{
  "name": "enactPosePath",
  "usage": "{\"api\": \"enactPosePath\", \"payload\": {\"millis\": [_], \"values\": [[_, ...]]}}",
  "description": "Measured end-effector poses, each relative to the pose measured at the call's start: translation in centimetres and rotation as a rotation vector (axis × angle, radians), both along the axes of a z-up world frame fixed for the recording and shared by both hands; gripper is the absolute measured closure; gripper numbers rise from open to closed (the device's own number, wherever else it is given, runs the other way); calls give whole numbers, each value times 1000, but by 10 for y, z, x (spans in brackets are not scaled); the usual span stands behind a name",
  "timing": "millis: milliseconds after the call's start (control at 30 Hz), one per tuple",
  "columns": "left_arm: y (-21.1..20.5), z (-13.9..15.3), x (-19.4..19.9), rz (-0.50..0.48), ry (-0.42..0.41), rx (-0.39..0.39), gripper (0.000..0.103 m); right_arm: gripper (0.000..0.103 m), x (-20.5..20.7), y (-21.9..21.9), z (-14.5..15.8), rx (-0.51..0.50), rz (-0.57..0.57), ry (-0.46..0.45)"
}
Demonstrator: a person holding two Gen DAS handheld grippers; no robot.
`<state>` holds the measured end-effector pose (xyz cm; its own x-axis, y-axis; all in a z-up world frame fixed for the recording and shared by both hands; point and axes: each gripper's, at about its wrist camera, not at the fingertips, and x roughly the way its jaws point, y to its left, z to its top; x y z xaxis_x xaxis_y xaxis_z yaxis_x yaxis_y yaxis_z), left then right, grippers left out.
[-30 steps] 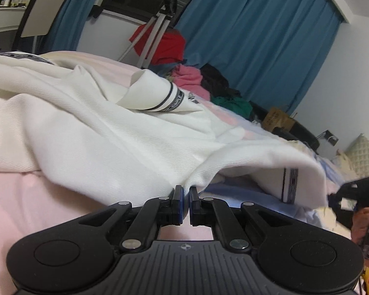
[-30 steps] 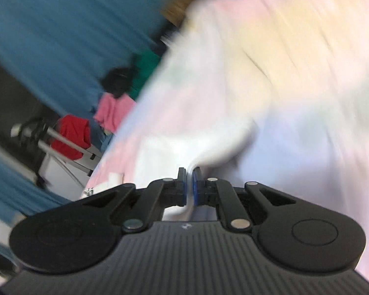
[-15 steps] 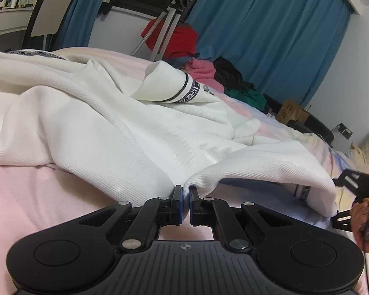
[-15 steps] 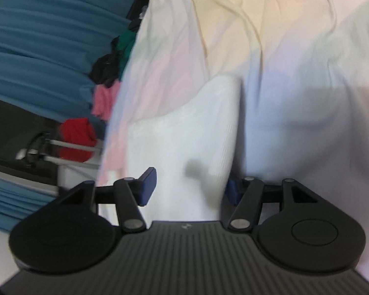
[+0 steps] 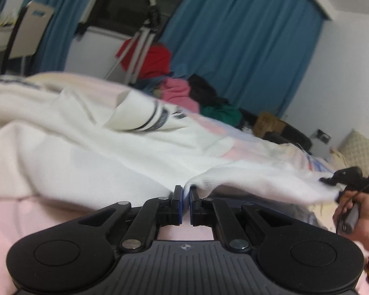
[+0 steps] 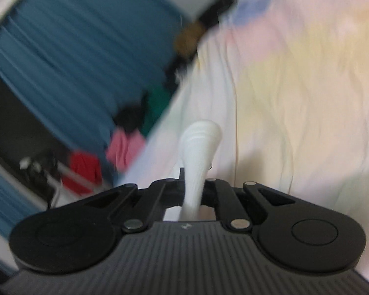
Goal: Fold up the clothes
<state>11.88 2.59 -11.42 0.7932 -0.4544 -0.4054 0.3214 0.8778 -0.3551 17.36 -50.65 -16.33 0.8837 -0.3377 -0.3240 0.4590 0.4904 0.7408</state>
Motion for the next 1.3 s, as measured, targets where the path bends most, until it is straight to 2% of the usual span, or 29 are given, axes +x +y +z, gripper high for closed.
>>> {"api": "enactPosePath", "payload": {"millis": [67,133,167,200,267,333,500,533,600,633,667,700,800,900,1033,1100,1167,1300], "values": [[-2,2,-3,-39,-9,14,96,98,-19,-7,4,-61,-119,22],[-7,1,-6,-64,-5,49,95,98,-29,-14,-7,-45,-185,142],[-8,-1,-6,-68,5,59,95,98,-34,-18,-14,-16,-208,200],[-8,-4,-5,-67,22,64,95,98,-38,-25,-27,74,-203,240],[-8,-10,-2,-64,55,73,95,98,-49,-37,-49,250,-209,244],[-7,-15,2,-61,86,72,95,97,-58,-44,-59,337,-211,208],[-7,-16,3,-56,112,73,93,90,-62,-39,-45,303,-150,261],[-7,-15,3,-55,117,73,93,83,-63,-37,-42,305,-137,270],[-4,-12,0,-51,129,74,83,60,-71,-24,-35,335,-109,264],[-2,-11,-1,-47,140,66,78,36,-75,-16,-30,343,-92,259],[0,-10,-3,-43,157,52,61,23,-76,-8,-25,340,-69,266],[3,-8,-5,-34,172,34,44,22,-74,2,-20,327,-49,286],[18,1,-13,14,222,-37,24,23,-73,25,-2,262,-7,342],[44,9,-22,80,283,-157,20,23,-75,45,19,161,-15,368],[106,1,-32,269,397,-447,18,23,-75,60,53,-74,-74,371],[138,-10,-37,404,435,-568,18,22,-75,66,66,-154,-68,334],[169,-20,-39,543,460,-667,18,22,-68,70,71,-199,-2,301],[201,-38,-23,690,430,-799,18,22,-38,92,65,-214,223,305]]}}
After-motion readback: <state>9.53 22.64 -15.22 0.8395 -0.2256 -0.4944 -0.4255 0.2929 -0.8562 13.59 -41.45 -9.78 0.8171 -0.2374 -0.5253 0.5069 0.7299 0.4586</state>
